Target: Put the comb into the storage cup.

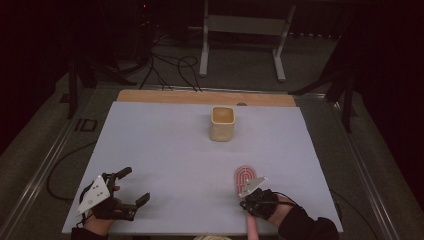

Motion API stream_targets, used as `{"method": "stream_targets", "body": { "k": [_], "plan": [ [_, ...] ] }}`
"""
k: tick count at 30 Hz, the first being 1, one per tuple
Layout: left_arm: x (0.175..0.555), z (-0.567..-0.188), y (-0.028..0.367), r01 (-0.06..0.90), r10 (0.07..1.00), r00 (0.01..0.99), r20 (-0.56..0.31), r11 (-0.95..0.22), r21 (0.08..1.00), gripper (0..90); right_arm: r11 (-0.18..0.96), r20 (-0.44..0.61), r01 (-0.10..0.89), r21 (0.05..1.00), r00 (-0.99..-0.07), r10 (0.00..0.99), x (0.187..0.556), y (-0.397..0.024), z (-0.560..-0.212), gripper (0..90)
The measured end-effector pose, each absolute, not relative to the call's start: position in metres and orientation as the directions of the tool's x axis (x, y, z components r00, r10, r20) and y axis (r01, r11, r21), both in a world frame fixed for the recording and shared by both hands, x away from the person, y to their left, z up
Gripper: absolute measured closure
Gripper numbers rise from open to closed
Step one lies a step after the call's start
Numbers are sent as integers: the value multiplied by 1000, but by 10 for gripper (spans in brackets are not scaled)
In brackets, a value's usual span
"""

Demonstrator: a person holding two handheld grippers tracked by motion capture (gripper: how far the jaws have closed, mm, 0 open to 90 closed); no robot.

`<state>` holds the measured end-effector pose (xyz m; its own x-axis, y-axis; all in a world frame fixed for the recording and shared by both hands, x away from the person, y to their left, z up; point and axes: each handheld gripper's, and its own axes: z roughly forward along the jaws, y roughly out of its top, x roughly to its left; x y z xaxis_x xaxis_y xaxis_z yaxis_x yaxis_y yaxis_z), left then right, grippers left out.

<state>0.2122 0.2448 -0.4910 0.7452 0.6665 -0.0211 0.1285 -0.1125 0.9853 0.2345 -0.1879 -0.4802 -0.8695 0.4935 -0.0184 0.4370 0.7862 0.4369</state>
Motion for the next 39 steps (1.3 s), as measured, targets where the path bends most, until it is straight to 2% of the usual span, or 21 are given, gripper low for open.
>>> {"method": "stream_targets", "body": {
  "k": [18, 23, 24, 29, 39],
  "plan": [
    [213, -491, 245, 131, 670, 742, -25, -109, 985, 3, 842, -49, 448, 299, -874, 483, 232, -228, -475, 900],
    [213, -491, 245, 131, 669, 743, -26, -108, 985, 3, 844, -81, 463, 273, -863, 499, 232, -238, -477, 900],
    [213, -491, 245, 131, 669, 743, -24, -111, 985, 3, 843, -116, 476, 250, -850, 514, 235, -244, -481, 900],
    [214, -492, 244, 132, 668, 744, -25, -111, 985, 3, 797, -101, 540, 270, -807, 581, 242, -260, -485, 900],
    [214, -492, 244, 132, 667, 744, -24, -112, 985, 3, 783, -117, 544, 300, -794, 597, 251, -266, -485, 900]
  ]
}}
